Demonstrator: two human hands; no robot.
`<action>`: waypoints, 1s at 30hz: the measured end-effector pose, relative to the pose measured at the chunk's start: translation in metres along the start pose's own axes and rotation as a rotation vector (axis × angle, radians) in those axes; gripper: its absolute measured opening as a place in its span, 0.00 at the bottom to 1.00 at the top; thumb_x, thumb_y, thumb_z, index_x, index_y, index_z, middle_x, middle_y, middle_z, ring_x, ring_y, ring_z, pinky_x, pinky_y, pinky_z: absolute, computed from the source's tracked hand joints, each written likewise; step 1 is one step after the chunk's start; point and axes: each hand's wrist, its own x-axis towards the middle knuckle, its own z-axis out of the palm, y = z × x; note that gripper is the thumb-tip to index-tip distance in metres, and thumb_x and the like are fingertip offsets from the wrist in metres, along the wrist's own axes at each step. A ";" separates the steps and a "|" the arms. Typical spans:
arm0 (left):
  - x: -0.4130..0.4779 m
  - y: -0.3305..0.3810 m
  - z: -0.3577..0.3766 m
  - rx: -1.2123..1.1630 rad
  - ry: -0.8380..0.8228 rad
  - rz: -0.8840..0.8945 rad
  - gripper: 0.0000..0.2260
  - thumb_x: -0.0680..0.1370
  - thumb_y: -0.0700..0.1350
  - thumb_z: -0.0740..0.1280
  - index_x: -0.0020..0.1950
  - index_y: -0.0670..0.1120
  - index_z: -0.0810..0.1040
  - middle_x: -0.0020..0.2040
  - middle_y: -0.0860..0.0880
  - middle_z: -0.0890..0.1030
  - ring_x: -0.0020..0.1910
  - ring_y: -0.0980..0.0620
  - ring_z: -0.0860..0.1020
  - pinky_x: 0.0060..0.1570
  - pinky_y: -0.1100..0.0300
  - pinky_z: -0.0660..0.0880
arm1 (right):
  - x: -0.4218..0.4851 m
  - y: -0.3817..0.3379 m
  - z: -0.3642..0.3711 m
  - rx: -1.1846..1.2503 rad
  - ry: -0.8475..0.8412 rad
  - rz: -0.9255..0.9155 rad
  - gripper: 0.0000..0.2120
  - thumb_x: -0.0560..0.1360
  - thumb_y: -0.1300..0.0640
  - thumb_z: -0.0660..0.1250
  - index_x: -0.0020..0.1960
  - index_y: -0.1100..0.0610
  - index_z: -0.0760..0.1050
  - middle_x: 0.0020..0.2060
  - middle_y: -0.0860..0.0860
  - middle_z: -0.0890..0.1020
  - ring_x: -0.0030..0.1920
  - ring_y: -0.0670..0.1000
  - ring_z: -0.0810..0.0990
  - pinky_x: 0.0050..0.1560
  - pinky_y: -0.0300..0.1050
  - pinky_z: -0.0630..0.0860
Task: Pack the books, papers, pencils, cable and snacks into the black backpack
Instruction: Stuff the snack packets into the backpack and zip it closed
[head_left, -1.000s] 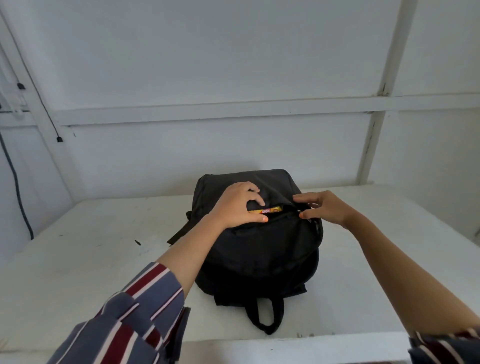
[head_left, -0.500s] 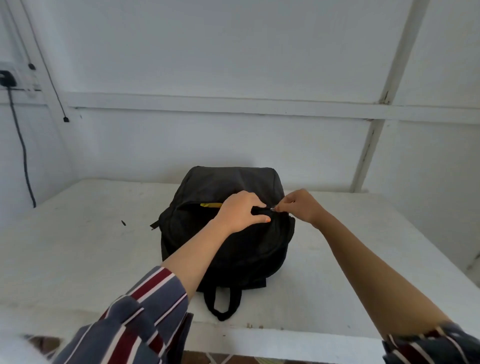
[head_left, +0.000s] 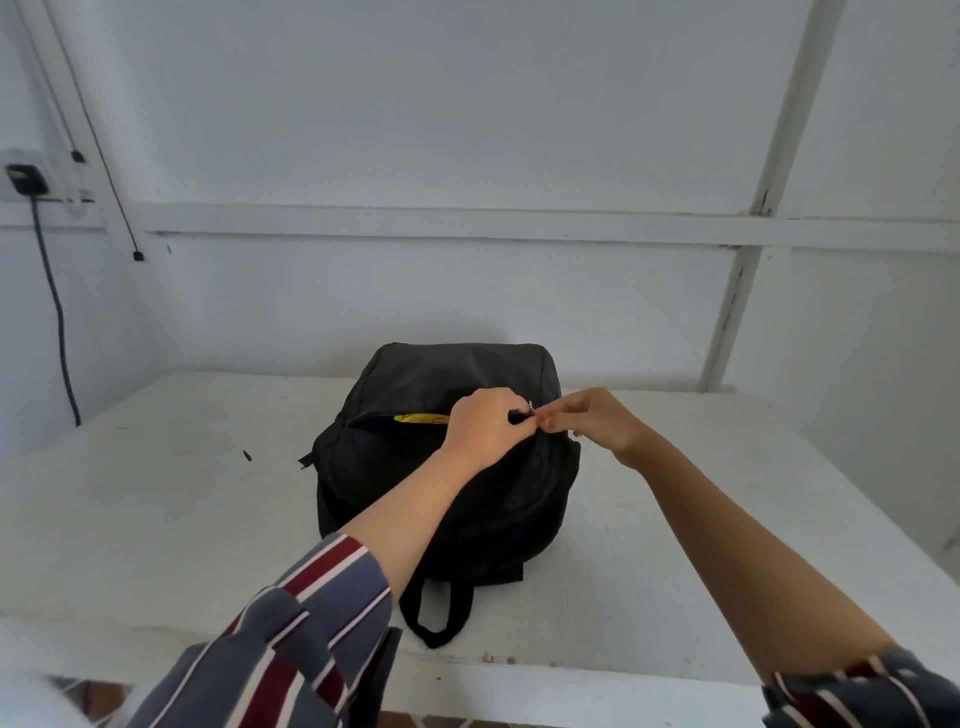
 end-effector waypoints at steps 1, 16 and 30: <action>0.000 0.000 0.000 -0.036 0.010 -0.019 0.09 0.75 0.50 0.68 0.50 0.48 0.83 0.50 0.52 0.83 0.49 0.53 0.79 0.49 0.54 0.75 | 0.001 0.004 0.001 0.013 0.012 -0.018 0.09 0.71 0.65 0.70 0.50 0.59 0.81 0.43 0.51 0.82 0.44 0.45 0.78 0.47 0.36 0.72; -0.004 0.005 0.000 -0.191 0.102 -0.176 0.06 0.71 0.43 0.72 0.37 0.40 0.82 0.43 0.45 0.82 0.44 0.49 0.79 0.48 0.54 0.75 | 0.006 0.028 0.029 -0.324 0.201 -0.283 0.14 0.71 0.61 0.72 0.56 0.59 0.80 0.55 0.53 0.82 0.56 0.50 0.78 0.58 0.34 0.69; -0.021 -0.035 -0.025 -0.288 0.132 -0.281 0.08 0.71 0.45 0.73 0.41 0.40 0.83 0.40 0.46 0.83 0.42 0.51 0.80 0.50 0.54 0.77 | 0.010 0.004 0.044 -0.557 0.169 -0.261 0.25 0.75 0.54 0.65 0.71 0.54 0.67 0.71 0.49 0.68 0.71 0.49 0.65 0.70 0.44 0.59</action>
